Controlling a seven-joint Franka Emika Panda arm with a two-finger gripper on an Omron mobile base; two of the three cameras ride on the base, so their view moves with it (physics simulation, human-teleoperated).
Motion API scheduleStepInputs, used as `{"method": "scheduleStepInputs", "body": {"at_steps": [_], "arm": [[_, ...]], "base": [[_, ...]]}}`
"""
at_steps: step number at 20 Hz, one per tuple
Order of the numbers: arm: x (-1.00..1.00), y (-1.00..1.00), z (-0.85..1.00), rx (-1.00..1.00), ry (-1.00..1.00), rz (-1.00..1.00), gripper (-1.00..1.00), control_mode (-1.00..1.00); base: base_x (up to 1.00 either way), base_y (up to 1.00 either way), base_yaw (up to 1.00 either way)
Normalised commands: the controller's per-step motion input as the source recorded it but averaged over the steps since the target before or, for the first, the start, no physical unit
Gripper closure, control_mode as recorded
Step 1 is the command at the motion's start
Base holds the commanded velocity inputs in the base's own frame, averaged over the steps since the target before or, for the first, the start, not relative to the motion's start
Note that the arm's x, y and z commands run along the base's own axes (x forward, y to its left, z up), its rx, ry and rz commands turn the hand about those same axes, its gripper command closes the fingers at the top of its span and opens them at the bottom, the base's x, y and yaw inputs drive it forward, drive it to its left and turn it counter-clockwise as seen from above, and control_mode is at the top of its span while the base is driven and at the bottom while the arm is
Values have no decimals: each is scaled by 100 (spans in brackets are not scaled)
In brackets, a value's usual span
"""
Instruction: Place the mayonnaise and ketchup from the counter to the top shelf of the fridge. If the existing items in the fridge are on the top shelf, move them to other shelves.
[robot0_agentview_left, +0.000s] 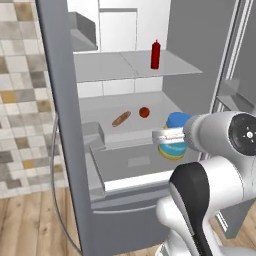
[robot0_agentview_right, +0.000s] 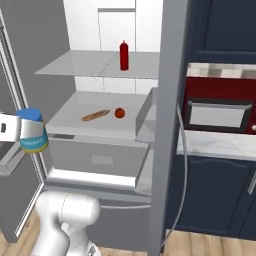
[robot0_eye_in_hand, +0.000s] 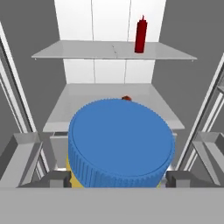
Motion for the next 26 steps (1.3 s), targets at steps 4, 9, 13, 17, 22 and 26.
{"method": "scheduleStepInputs", "body": {"at_steps": [4,9,13,17,22,26], "arm": [[0,0,0,0,0,0,100,100],[0,0,0,0,0,0,100,100],[0,0,0,0,0,0,100,100],[0,0,0,0,0,0,100,100],[14,1,40,-1,-2,0,100,-100],[5,1,70,-5,-1,2,100,-100]], "base": [[38,26,-9],[45,16,-5],[49,25,-2],[46,13,0],[7,1,0],[0,0,0]]}}
